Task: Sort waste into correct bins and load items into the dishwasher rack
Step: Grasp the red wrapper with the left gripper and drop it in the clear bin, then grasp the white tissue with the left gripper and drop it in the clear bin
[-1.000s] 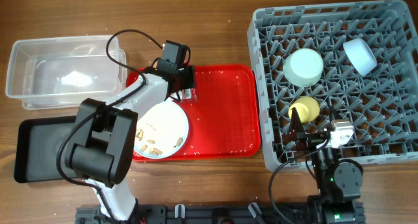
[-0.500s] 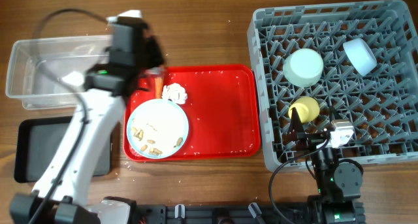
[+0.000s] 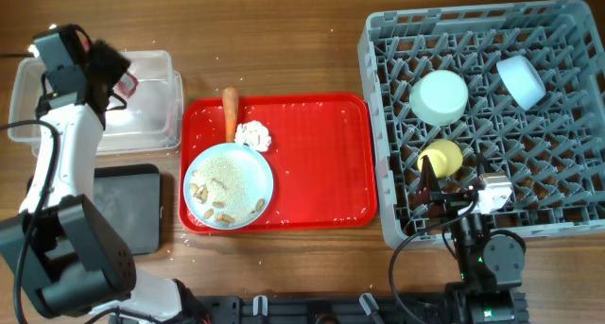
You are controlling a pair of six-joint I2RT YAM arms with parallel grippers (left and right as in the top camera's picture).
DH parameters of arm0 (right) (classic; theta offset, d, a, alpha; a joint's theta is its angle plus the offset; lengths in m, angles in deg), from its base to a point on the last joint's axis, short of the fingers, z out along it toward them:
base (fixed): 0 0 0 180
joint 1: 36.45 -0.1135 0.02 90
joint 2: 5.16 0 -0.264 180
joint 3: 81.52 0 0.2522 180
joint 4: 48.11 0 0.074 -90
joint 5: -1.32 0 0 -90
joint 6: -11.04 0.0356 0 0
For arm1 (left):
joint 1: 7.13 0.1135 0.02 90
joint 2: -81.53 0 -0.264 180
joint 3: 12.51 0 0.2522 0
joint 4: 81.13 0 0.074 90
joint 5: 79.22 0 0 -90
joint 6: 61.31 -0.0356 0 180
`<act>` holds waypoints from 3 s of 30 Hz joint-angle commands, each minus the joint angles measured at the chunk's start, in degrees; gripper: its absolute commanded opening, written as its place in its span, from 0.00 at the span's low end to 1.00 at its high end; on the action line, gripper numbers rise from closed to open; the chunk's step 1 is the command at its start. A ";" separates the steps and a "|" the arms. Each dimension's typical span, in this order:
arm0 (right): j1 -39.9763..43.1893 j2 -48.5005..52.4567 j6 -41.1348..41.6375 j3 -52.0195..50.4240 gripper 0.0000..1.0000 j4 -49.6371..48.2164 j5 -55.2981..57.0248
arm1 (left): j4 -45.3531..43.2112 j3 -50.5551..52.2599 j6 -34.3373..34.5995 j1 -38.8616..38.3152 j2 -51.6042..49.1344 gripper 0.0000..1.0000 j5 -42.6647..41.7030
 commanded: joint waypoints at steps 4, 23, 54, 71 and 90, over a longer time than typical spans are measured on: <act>0.24 -0.57 0.83 -0.15 1.00 -0.24 -0.72 | 5.09 -1.14 0.31 -4.24 8.83 1.00 -5.38; 0.24 -0.57 0.83 -0.15 1.00 -0.24 -0.70 | 26.32 3.06 -2.67 -32.85 -3.52 0.67 3.52; 0.24 -0.57 0.83 -0.15 1.00 -0.22 -0.72 | 23.23 -1.86 -0.92 -10.99 16.79 0.04 9.57; 0.24 -0.57 0.83 -0.15 1.00 -0.22 -0.72 | 24.74 -5.97 -5.51 -7.69 5.44 0.98 0.02; 0.24 -0.57 0.83 -0.15 1.00 -0.24 -0.72 | 15.19 -1.90 -8.72 -30.49 -15.06 0.47 13.35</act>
